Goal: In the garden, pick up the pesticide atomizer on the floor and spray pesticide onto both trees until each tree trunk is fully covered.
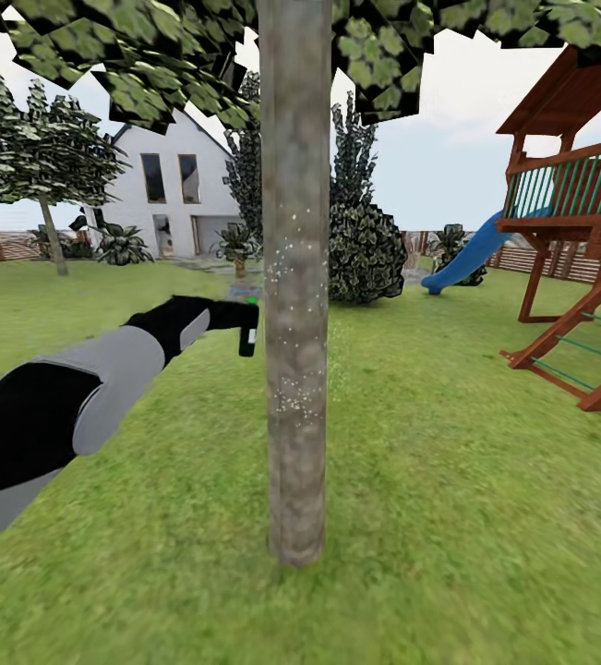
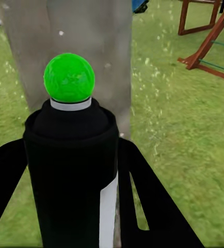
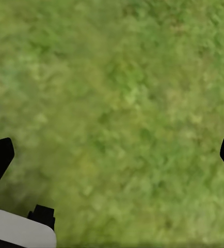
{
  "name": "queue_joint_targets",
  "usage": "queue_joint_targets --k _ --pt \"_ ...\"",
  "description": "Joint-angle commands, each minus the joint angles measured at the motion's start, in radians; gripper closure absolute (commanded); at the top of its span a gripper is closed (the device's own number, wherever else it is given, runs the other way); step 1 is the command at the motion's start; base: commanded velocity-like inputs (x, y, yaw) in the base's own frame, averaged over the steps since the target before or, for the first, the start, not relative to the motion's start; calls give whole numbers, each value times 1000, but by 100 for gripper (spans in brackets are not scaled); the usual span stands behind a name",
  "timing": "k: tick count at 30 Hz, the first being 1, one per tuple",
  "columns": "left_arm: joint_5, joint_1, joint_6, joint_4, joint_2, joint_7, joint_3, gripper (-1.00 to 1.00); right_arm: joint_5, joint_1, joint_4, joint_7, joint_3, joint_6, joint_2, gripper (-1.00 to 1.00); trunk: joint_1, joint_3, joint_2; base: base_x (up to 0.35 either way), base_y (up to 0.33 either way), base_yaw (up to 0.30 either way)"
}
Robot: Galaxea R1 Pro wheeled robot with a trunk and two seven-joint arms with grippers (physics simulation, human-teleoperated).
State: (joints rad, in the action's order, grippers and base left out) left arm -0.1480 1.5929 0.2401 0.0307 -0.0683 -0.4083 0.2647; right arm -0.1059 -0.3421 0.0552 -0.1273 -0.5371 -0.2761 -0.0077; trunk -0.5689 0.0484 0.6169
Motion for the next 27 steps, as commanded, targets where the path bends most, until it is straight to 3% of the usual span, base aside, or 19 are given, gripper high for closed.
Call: queue_joint_targets --k 1,7,10,11,13,20,24,26,27 --pt "-4 -15 -13 0 -9 0 -4 100 0 0 0 0 0 0 0 -100 0 0 0 0 0 0" --pt "-7 -52 -25 0 -29 1 -5 100 0 0 0 0 -1 0 0 -100 0 0 0 0 0 0" --pt "-176 -58 -23 0 -59 -1 -4 100 0 0 0 0 -1 0 0 -100 0 0 0 0 0 0" --pt "-204 -59 -23 0 -62 -2 -4 100 0 0 0 0 -1 0 0 -100 0 0 0 0 0 0" --pt "-228 -62 -21 0 -66 -2 -4 100 0 0 0 0 -1 0 0 -100 0 0 0 0 0 0" --pt "-231 -170 -26 0 -65 -2 -5 100 0 0 0 0 -1 0 0 -100 0 0 0 0 0 0" --pt "-229 -204 -28 0 -51 4 -4 100 0 0 0 0 -1 0 0 -100 0 0 0 0 0 0" --pt "-229 -210 -28 1 -15 4 -4 100 0 0 0 0 -1 0 0 -100 0 0 0 0 0 0" --pt "-230 -211 -27 4 29 5 -4 100 0 0 0 0 -1 0 0 -100 0 0 0 0 0 0"
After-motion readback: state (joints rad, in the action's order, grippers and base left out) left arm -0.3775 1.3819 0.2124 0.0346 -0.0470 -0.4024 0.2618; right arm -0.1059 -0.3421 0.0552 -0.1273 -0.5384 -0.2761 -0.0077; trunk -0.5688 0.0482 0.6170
